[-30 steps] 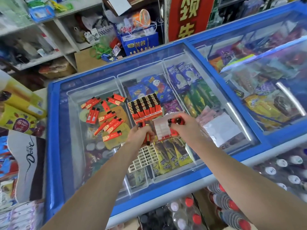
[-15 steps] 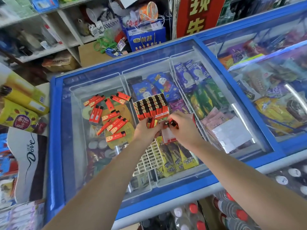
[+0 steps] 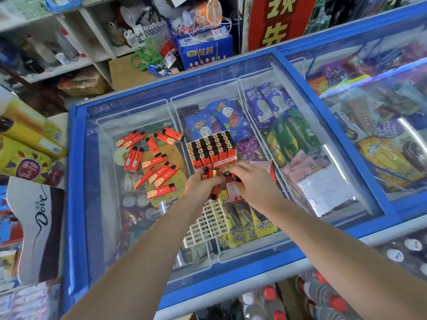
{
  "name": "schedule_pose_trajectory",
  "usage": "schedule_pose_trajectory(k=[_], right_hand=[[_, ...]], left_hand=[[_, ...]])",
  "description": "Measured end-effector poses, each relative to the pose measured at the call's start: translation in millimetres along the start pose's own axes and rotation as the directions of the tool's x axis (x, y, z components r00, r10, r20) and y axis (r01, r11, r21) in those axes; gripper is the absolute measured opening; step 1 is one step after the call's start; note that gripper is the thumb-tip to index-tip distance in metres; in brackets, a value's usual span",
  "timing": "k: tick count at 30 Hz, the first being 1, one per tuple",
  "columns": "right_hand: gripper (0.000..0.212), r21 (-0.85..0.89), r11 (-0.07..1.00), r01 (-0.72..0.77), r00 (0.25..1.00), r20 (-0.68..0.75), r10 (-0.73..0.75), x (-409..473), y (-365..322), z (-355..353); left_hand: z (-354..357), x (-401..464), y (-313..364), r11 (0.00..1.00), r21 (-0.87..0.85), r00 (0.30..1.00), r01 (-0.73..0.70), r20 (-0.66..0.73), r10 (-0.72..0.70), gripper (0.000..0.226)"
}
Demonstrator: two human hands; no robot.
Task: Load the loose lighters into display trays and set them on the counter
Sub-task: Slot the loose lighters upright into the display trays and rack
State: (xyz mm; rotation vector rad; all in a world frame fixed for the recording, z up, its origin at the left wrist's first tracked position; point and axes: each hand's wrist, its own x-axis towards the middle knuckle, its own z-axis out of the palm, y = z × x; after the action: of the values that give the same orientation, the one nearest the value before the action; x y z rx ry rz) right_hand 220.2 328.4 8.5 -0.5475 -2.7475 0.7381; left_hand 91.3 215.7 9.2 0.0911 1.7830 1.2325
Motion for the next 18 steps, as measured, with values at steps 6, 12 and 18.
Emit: schedule_pose_trajectory(k=[6, 12, 18], right_hand=[[0.033, -0.168, 0.982, 0.087, 0.992, 0.110, -0.069, 0, 7, -4], [0.031, -0.215, 0.970, 0.118, 0.979, 0.190, -0.077, 4, 9, -7], [0.036, -0.220, 0.967, 0.126, 0.969, 0.235, -0.073, 7, 7, -12]], left_hand=[[-15, -7, 5, 0.961, -0.247, 0.965, 0.126, 0.254, -0.061, 0.036], [-23, -12, 8, 0.944, -0.279, 0.915, 0.178, 0.401, -0.054, 0.022], [-20, -2, 4, 0.998, 0.060, 0.991, 0.026, 0.130, -0.034, 0.024]])
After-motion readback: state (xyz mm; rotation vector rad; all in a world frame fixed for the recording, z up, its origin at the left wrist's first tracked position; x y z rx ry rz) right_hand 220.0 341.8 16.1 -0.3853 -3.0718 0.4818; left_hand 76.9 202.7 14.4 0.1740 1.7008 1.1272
